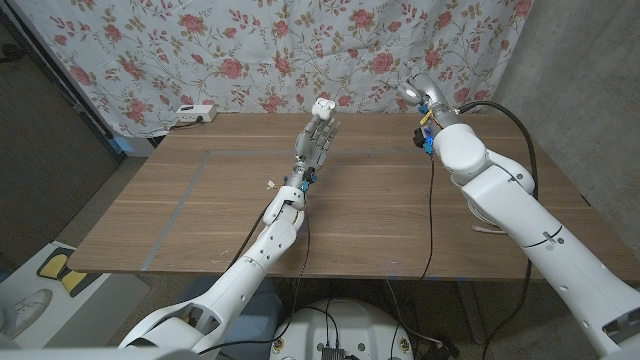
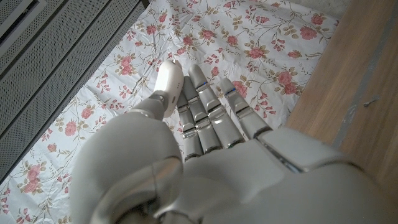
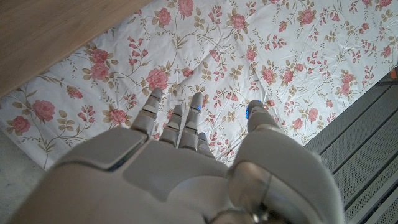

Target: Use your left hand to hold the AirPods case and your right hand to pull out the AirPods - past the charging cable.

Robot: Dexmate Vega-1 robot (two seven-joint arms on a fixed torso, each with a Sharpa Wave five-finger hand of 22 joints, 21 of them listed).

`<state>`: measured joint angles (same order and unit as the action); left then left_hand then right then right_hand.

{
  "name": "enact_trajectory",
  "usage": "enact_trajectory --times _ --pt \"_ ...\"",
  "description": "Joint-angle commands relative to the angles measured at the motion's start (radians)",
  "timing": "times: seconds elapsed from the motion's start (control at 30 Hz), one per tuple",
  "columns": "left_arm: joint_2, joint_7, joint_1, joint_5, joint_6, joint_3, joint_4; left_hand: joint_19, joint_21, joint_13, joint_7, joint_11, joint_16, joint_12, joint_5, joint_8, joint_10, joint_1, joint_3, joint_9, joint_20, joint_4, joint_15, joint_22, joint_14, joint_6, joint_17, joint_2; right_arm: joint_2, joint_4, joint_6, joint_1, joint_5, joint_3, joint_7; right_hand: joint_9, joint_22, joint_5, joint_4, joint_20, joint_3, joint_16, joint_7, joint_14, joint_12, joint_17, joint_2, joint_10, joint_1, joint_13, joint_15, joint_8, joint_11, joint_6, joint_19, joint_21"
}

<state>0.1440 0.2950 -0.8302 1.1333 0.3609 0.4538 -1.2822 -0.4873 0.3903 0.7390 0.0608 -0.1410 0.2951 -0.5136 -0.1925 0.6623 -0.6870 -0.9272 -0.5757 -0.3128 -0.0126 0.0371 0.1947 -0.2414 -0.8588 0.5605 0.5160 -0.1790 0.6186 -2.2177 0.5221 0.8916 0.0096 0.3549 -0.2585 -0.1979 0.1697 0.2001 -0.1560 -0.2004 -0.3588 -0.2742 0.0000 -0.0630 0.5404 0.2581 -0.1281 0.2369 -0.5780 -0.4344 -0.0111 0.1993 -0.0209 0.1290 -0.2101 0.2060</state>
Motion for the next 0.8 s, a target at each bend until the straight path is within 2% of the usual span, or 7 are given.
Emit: enact_trajectory --times 0.03,0.27,0.47,0.57,0.6,0.67,0.8 --pt "-0.014 0.042 0.022 -0.004 0.02 -0.003 0.043 0.007 0.005 0.007 0.009 -0.001 -0.001 -0.01 -0.005 0.008 0.005 -0.044 -0.108 -0.518 -0.001 -0.106 0.003 -0.001 0.005 0.01 0.007 -0.032 0.023 0.006 -0.029 -0.027 -0.019 0.014 0.031 -0.002 0.006 0.004 -0.004 0.007 0.0 0.001 -0.003 -0.003 0.009 0.007 0.001 0.008 -0.02 -0.004 0.005 0.004 0.016 -0.005 0.003 -0.006" --pt "-0.025 0.08 0.039 0.007 0.026 -0.01 0.077 0.008 0.01 0.016 0.008 -0.003 0.001 -0.018 -0.004 0.011 0.001 -0.045 -0.108 -0.515 -0.005 -0.106 0.004 0.0 0.005 0.016 0.019 -0.031 0.043 0.011 -0.047 -0.039 -0.038 0.023 0.048 -0.001 0.006 0.007 -0.011 0.017 -0.006 0.007 -0.015 0.005 0.023 0.008 0.003 0.028 -0.041 -0.01 0.012 0.007 0.051 -0.013 0.013 -0.01" --pt "-0.038 0.122 0.057 0.013 0.031 -0.012 0.118 0.007 0.016 0.024 0.008 -0.004 0.007 -0.028 -0.003 0.017 -0.01 -0.049 -0.106 -0.515 -0.01 -0.101 0.006 0.0 0.0 0.026 0.033 -0.029 0.055 0.005 -0.031 -0.06 -0.051 0.037 0.074 -0.001 0.005 0.014 -0.021 0.025 -0.019 0.01 -0.023 0.008 0.025 0.007 0.001 0.03 -0.075 -0.012 0.018 0.008 0.038 -0.013 0.024 -0.014" --pt "-0.048 0.147 0.065 0.026 0.029 -0.017 0.136 0.005 0.019 0.027 0.007 -0.006 0.01 -0.031 -0.003 0.019 -0.012 -0.052 -0.105 -0.512 -0.011 -0.097 0.008 0.0 -0.002 0.033 0.039 -0.028 0.067 -0.003 -0.008 -0.08 -0.059 0.05 0.101 -0.001 0.005 0.02 -0.022 0.021 -0.029 0.009 -0.019 0.005 0.025 0.006 0.003 0.041 -0.106 -0.011 0.007 0.008 0.009 -0.011 0.026 -0.013" --pt "-0.044 0.124 0.061 0.009 0.037 -0.013 0.126 -0.001 0.023 0.03 0.01 -0.004 0.013 -0.033 -0.002 0.021 -0.012 -0.054 -0.104 -0.51 -0.014 -0.094 0.006 0.0 -0.006 0.038 0.045 -0.028 0.069 -0.003 -0.009 -0.084 -0.061 0.053 0.106 -0.001 0.005 0.021 -0.021 0.023 -0.031 0.009 -0.017 0.005 0.022 0.006 0.004 0.044 -0.114 -0.008 0.001 0.009 0.0 -0.01 0.029 -0.014" --pt "-0.054 0.163 0.07 0.028 0.031 -0.018 0.148 -0.004 0.028 0.034 0.006 0.0 0.016 -0.036 -0.001 0.024 -0.016 -0.056 -0.103 -0.507 -0.015 -0.09 0.004 0.0 -0.009 0.048 0.052 -0.028 0.071 -0.004 -0.005 -0.093 -0.063 0.058 0.118 -0.001 0.005 0.023 -0.02 0.02 -0.032 0.008 -0.016 0.006 0.019 0.006 0.005 0.044 -0.121 -0.005 -0.001 0.008 0.0 -0.008 0.031 -0.014" --pt "-0.052 0.143 0.064 0.018 0.039 -0.02 0.136 -0.006 0.032 0.038 0.005 0.0 0.018 -0.04 -0.001 0.024 -0.02 -0.058 -0.103 -0.503 -0.017 -0.088 0.006 0.001 -0.012 0.05 0.059 -0.028 0.082 -0.019 0.027 -0.116 -0.065 0.071 0.156 -0.001 0.005 0.025 -0.02 0.011 -0.036 0.007 -0.006 0.005 0.016 0.006 0.004 0.052 -0.132 -0.001 -0.006 0.008 -0.006 -0.006 0.03 -0.014"
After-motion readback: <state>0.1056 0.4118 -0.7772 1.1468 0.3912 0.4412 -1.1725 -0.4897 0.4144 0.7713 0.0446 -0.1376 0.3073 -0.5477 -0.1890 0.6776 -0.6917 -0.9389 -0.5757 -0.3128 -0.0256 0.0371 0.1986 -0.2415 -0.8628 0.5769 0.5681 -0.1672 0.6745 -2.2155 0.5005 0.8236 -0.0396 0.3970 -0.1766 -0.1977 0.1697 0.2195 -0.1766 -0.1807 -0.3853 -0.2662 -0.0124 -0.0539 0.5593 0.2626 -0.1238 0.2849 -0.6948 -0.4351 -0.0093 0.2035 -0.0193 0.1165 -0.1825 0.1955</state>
